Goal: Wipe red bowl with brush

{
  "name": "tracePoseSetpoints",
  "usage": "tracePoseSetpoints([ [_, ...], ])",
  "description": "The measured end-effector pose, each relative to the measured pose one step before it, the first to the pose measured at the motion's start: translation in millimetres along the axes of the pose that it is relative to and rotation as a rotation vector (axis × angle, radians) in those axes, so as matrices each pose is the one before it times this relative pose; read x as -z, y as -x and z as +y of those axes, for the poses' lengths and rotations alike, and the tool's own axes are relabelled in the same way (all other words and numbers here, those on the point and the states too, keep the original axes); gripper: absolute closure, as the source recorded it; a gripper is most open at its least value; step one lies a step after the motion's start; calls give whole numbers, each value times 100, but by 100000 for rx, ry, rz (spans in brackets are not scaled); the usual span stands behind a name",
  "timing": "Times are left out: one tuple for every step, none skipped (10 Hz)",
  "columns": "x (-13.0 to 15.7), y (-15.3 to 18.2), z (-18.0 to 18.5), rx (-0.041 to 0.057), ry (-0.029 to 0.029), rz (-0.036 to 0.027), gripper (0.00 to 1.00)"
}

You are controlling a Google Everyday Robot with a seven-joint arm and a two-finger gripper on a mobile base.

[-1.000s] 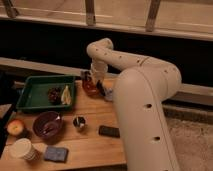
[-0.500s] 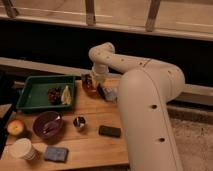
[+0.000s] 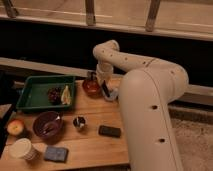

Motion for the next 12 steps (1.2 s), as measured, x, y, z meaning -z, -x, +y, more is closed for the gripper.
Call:
tracePoseSetpoints([
  [-378, 155, -480, -1091, -2114, 975, 100],
  [-321, 251, -277, -534, -1314, 758, 100],
  [-418, 360, -143, -171, -946, 504, 100],
  [-156, 346, -154, -249, -605, 322, 100],
  [38, 222, 33, 314, -114, -357, 100],
  [243, 230, 119, 703, 91, -948, 100],
  [177, 75, 345, 904, 266, -647, 100],
  [93, -130, 292, 790, 555, -143, 100],
  [-200, -412, 221, 450, 617, 628, 100],
  [-183, -751, 131, 365, 1038, 1117, 100],
  [-103, -1009, 184, 543, 750, 1321, 100],
  [-48, -902, -12, 63, 587, 1055, 100],
])
